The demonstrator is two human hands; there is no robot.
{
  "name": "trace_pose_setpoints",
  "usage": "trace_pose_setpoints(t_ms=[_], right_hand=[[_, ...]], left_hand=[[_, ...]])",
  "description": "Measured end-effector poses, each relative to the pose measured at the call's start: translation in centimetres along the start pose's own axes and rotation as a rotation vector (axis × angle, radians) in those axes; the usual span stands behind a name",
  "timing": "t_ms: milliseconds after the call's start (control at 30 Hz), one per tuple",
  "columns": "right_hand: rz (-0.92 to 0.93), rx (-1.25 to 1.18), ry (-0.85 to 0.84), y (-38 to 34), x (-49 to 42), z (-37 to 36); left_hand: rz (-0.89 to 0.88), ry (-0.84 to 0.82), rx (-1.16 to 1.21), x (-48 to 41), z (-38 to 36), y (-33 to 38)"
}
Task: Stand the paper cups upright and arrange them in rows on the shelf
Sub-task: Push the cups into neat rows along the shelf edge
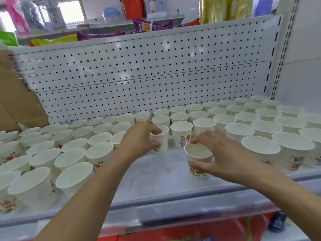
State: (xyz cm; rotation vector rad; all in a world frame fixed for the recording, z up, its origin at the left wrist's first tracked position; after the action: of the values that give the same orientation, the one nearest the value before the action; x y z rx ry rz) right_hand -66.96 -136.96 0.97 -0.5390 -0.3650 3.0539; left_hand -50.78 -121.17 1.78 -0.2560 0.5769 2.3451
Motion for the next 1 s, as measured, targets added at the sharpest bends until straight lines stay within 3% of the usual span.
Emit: trace_pose_setpoints(t_ms=[667,767,867,1000], right_hand=[[0.049,-0.012,-0.033,0.3,-0.4,0.2],[0.044,-0.020,-0.035,0.3,-0.4,0.2],[0.044,-0.055,-0.046,0.0,-0.5,0.3],[0.038,-0.069,-0.035,-0.3,-1.0,0.7]], left_hand=[[0.021,-0.028,-0.092,-1.0,-0.8,2.1],[0.024,0.061,-0.079,0.6,1.5,2.5],[0.140,0.222,-0.182,3.8,5.7,0.8],[0.420,0.150,-0.445,7.7,8.9,-3.9]])
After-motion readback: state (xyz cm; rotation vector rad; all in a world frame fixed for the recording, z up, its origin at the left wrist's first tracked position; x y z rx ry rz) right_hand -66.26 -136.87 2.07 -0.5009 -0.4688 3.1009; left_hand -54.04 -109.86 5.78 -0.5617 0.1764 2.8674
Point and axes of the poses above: each hand's wrist, its own x-axis away from the middle knuckle, its own z-axis out of the back of the hand, y = z × x, the point moved 4 cm from there along -x, towards the middle knuckle
